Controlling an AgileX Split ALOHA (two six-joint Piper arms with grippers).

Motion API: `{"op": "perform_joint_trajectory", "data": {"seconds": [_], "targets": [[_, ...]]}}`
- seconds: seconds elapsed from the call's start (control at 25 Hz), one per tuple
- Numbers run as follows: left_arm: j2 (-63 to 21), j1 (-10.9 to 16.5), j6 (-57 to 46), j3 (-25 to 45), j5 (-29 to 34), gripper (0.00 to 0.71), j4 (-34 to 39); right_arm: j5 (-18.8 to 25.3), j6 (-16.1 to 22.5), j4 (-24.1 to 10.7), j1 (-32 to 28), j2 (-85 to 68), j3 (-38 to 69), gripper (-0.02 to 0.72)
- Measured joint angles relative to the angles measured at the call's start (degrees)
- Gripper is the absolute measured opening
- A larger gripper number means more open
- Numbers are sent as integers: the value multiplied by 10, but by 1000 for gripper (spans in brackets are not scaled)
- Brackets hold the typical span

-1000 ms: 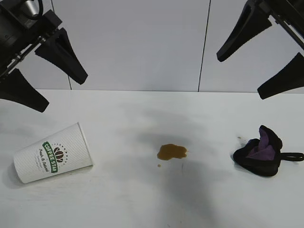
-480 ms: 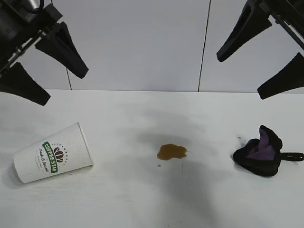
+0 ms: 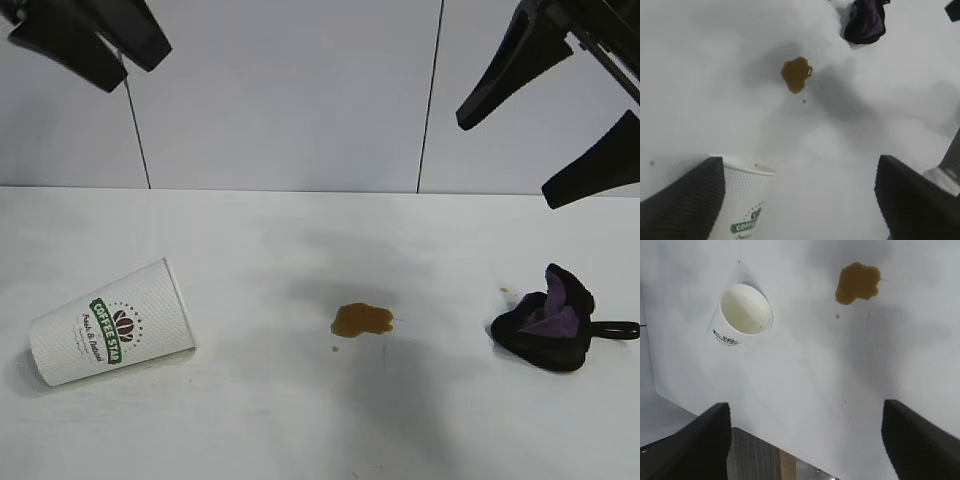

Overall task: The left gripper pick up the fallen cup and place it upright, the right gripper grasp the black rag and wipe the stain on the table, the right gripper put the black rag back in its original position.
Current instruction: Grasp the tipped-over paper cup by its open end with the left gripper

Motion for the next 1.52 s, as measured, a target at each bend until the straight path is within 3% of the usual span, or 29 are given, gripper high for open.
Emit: {"op": "perform_joint_trajectory", "data": {"seconds": [0.2,0.32,0.48,0.68,1.16,1.52], "targets": [[0,-42,84,0,-2,575,52,0,-4,0,0,0,0,566],[1,-77,83,0,-18,581,129,0,-6,1,0,0,0,566],[13,-120,51,0,-41,659,216,0,-6,1,0,0,0,566],[45,-157,22,2,-51,689,277,0,-7,-1,0,0,0,566],[130,-166,-92,2,-53,693,381,-3,-8,-18,0,0,0,566],[139,-166,-114,9,-66,693,386,-14,-8,-19,0,0,0,566]]}}
